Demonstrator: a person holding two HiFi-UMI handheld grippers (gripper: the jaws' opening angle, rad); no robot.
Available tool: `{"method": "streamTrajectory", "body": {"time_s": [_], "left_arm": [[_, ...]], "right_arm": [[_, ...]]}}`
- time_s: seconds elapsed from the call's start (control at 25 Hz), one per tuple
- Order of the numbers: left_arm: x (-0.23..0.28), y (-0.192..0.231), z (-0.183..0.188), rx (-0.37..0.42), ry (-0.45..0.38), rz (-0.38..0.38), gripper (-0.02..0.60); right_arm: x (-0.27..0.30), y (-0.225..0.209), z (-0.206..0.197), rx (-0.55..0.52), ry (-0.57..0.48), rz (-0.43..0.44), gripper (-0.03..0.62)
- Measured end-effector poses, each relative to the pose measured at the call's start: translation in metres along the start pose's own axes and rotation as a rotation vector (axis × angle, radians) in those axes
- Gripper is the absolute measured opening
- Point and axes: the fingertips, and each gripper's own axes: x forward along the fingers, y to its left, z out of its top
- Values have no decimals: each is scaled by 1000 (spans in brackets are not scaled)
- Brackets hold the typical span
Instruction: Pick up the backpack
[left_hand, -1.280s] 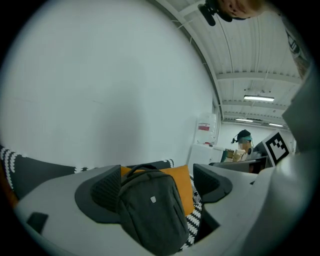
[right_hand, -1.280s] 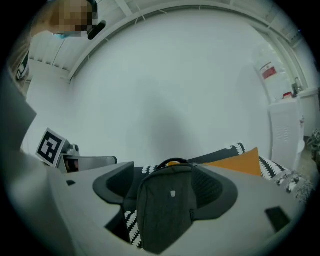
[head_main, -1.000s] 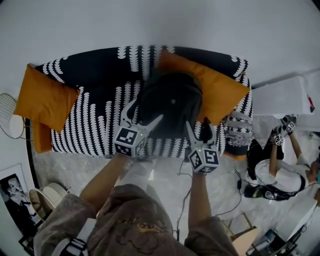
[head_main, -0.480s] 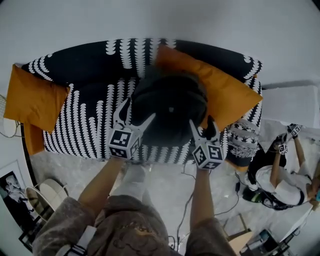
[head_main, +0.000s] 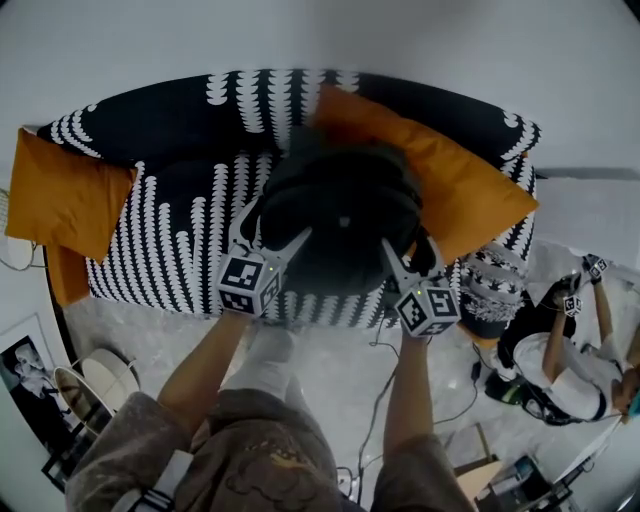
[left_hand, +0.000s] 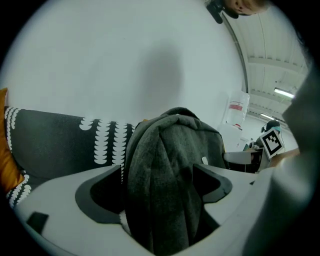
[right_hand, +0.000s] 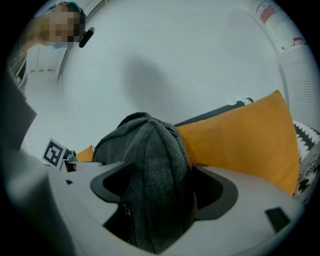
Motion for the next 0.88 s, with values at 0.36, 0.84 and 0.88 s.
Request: {"method": "streamTrajectory", "body": {"time_s": [0.36, 0.84, 0.88], "left_arm": [[7, -4, -7, -20, 65, -71, 340], [-8, -31, -8, 59, 57, -135, 92], [-10, -33, -8, 64, 56, -135, 90]], "right_arm": [[5, 3, -3, -25, 1, -24, 299], [0, 21, -13, -115, 42, 5, 89], [-3, 23, -14, -111, 45, 3, 86]]}}
